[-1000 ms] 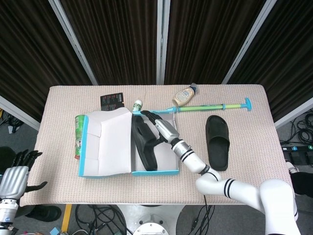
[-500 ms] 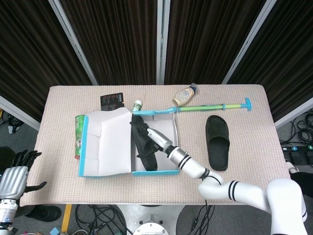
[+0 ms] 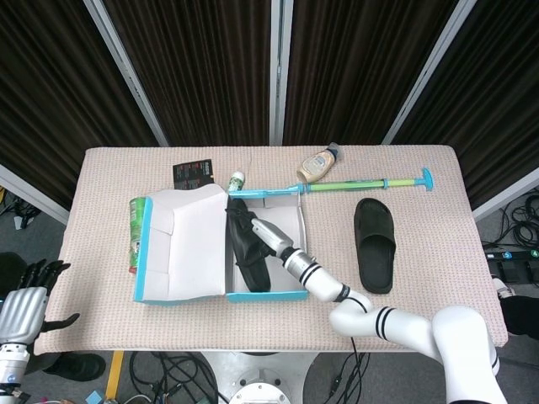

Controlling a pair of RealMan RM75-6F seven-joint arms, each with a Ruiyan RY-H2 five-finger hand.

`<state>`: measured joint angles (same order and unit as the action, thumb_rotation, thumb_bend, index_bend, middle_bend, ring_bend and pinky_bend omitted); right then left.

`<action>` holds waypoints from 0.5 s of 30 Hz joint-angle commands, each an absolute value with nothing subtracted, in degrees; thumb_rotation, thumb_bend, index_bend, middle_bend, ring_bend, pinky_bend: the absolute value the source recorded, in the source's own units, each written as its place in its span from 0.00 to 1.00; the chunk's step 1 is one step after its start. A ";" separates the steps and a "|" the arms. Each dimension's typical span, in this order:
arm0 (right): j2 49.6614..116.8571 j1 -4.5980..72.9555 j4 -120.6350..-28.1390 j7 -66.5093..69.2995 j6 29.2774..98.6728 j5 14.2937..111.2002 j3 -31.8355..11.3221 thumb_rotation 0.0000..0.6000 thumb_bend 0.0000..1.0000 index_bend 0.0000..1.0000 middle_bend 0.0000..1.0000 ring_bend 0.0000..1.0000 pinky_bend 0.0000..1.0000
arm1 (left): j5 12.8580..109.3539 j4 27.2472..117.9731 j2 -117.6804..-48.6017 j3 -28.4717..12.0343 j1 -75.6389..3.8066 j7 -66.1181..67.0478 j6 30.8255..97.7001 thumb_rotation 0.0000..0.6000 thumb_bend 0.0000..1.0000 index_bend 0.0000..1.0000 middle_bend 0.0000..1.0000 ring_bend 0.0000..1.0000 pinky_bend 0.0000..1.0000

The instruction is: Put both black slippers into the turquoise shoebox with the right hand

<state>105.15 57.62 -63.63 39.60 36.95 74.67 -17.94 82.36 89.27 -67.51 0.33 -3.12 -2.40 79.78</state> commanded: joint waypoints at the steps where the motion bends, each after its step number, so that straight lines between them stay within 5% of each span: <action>1: 104.88 57.32 -64.08 40.02 37.60 75.05 -17.91 1.00 0.02 0.00 0.05 0.02 0.23 | 82.43 89.11 -67.60 0.39 -3.07 -2.54 79.80 1.00 0.00 0.16 0.12 0.00 0.03; 9: 95.58 53.58 -74.55 41.05 46.09 81.81 -17.23 1.00 0.03 0.00 0.06 0.02 0.21 | 82.86 88.81 -67.62 0.34 -3.00 -2.96 80.25 1.00 0.00 0.16 0.12 0.00 0.03; 15: 86.92 48.65 -78.09 19.60 50.03 78.15 -14.72 1.00 0.03 0.00 0.07 0.02 0.20 | 83.31 88.83 -67.66 0.31 -2.90 -3.04 80.80 1.00 0.00 0.16 0.12 0.00 0.03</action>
